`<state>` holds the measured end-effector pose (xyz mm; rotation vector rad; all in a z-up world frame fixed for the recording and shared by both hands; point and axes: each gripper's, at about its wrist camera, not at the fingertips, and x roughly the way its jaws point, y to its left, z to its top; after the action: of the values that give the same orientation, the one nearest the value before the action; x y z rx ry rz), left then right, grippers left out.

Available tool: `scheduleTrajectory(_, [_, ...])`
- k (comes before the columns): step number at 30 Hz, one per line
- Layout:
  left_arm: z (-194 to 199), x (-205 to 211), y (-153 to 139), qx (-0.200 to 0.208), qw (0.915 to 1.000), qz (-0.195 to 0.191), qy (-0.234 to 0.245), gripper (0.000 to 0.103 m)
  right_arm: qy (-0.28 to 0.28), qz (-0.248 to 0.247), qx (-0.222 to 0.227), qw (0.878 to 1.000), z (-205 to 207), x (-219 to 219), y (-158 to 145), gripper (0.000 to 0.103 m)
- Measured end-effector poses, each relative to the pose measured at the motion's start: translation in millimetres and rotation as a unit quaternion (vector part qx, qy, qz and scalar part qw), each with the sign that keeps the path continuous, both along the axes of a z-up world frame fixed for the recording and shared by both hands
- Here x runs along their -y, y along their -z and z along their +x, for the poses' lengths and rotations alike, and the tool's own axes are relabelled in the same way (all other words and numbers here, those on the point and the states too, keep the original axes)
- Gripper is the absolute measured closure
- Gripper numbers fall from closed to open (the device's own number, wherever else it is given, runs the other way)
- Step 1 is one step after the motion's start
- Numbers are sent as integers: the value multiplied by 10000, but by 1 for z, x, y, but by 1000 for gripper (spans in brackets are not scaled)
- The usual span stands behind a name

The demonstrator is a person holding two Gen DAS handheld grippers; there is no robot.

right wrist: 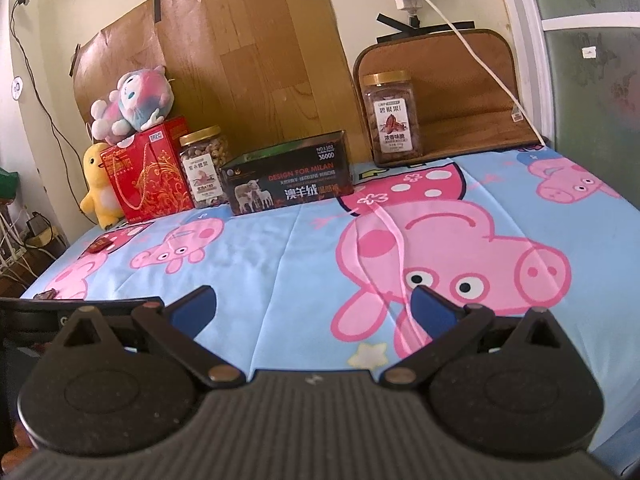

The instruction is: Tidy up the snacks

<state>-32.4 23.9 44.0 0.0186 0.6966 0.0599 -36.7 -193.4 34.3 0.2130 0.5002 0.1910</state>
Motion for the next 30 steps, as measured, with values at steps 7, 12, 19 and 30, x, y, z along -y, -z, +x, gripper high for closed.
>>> scheduleTrajectory(7, [1,-7,5,-18,10000,-52,-57,0,-55,-66,4,10000,1,-3,0,0])
scheduleTrajectory(12, [-1,-10,8,30,10000,-4,-84,0,-141,-120,-35,9998,2,-7,1,0])
scheduleTrajectory(19, [0,-13,10,38,9999,-4,-105,0,-170,-102,-85,9998,3,-9,2,0])
scheduleTrajectory(30, [1,-9,11,38,9999,60,-95,0,-157,-18,-129,9998,3,-6,3,0])
